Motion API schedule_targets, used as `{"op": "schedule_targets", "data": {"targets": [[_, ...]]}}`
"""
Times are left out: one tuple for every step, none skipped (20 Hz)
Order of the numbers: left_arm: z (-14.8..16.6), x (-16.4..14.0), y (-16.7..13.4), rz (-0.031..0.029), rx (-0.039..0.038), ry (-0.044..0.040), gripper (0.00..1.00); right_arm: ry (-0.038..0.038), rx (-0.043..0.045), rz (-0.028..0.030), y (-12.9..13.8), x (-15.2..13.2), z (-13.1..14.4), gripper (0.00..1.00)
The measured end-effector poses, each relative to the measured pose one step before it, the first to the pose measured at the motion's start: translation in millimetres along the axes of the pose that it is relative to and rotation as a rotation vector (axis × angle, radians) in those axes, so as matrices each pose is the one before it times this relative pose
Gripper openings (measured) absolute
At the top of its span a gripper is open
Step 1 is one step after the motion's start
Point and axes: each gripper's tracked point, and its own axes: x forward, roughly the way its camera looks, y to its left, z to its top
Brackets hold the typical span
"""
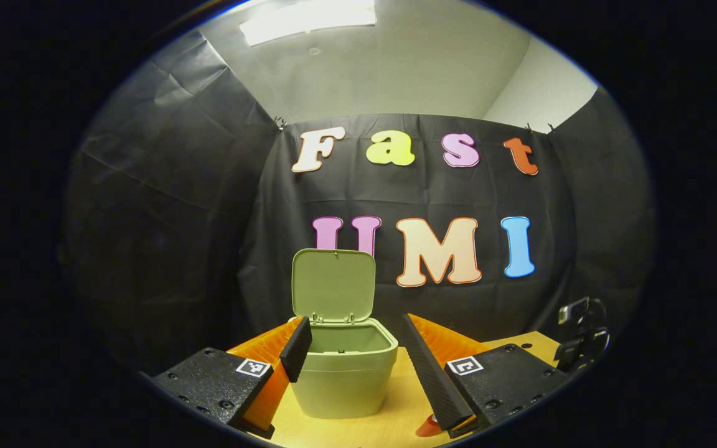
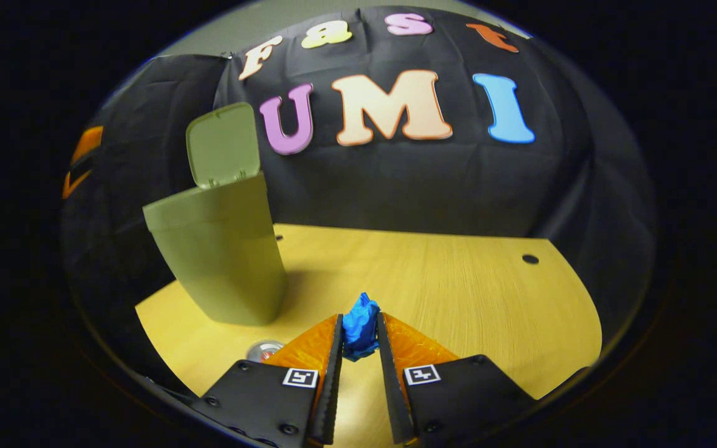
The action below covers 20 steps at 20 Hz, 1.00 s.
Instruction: Press the lid of the desktop garbage bin to open it, pick up the crumpled paper on the desktop and throw it into the bin, then pick up the pop can on the desktop and drop it into the bin, and finally close the garbage bin lid.
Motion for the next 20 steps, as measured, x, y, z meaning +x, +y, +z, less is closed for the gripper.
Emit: {"op": "schedule_targets", "data": {"targets": [[-3.08, 0.44, 2.59, 0.00284, -0.00457, 0.00487, 0.87, -0.04206, -0.00418, 0.01828, 10.08, -0.57, 22.88, 0.36], [-2.56, -0.32, 1.64, 0.00168, -0.00082, 0.00530, 0.87, -0.04788, -0.00467, 0.02137, 11.96, -1.02, 23.48, 0.36], [-2.32, -1.36, 3.04, 0.00417, 0.00087, 0.00140, 0.87, -0.03927, -0.00872, 0.01771, 9.67, -0.96, 19.05, 0.36], [-0.98, 0.02, 3.78, 0.00455, 0.00040, 0.00356, 0.87, -0.04100, -0.00462, 0.02366, 11.54, 2.72, 21.93, 0.36], [-2.63, -0.05, 3.58, 0.00475, -0.00100, 0.00355, 0.87, -0.03082, -0.00135, 0.02021, 11.23, 3.89, 17.49, 0.35], [-1.46, 0.14, 4.05, 0.00512, -0.00144, 0.00394, 0.87, -0.02527, -0.00272, 0.01984, 11.18, 5.76, 13.55, 0.36], [-2.53, -0.37, 4.38, 0.00558, -0.00297, 0.00430, 0.87, -0.02142, -0.00301, 0.01493, 9.51, 5.48, 11.43, 0.33], [-1.75, 0.37, 3.33, 0.00426, -0.00419, 0.00544, 0.88, -0.02222, -0.00333, 0.01800, 11.68, 3.86, 9.80, 0.33], [-2.12, -0.75, 4.21, 0.00279, -0.00387, 0.00483, 0.88, -0.01519, 0.00061, 0.01680, 10.91, 5.38, 7.52, 0.34], [0.10, -0.23, 5.15, 0.00421, -0.00044, 0.00087, 0.88, -0.00826, -0.00181, 0.01646, 10.42, 6.28, 2.33, 0.35], [-0.82, 1.25, 5.81, 0.00517, 0.00117, 0.00085, 0.89, -0.00269, -0.00080, 0.01534, 9.18, 5.74, 0.84, 0.35], [-0.75, 0.69, 5.04, 0.00343, 0.00059, 0.00182, 0.89, 0.00115, 0.00004, 0.01421, 9.90, 7.03, -1.53, 0.35], [-2.45, 0.64, 4.36, 0.00129, -0.00084, 0.00328, 0.89, 0.00157, 0.00124, 0.01140, 8.36, 6.67, -1.23, 0.34], [-2.02, 0.58, 3.65, -0.00127, -0.00063, 0.00776, 0.89, -0.00047, 0.00457, 0.01321, 9.19, 6.77, -4.51, 0.34], [-3.07, -0.25, 4.53, 0.00171, 0.00268, 0.00494, 0.89, -0.00160, 0.00237, 0.01344, 10.44, 8.21, -3.03, 0.34], [-2.94, 0.68, 5.14, 0.00407, 0.00366, 0.00548, 0.89, 0.00198, 0.00058, 0.01085, 10.82, 9.02, -2.48, 0.34], [-3.52, 0.22, 4.96, 0.00230, 0.00084, 0.00799, 0.89, 0.00150, 0.00075, 0.01300, 9.24, 8.64, -4.20, 0.34], [-2.65, 0.28, 4.79, 0.00301, -0.00221, 0.00869, 0.89, 0.00346, -0.00162, 0.00837, 9.46, 10.30, -5.72, 0.35], [-5.18, 0.47, 4.02, 0.00204, -0.00383, 0.01233, 0.89, 0.01012, -0.00350, 0.00698, 7.35, 10.47, -6.40, 0.35], [-3.24, 0.99, 3.49, 0.00145, -0.00303, 0.01095, 0.89, 0.00862, -0.00472, 0.00189, 5.07, 8.97, -7.12, 0.34]]}}
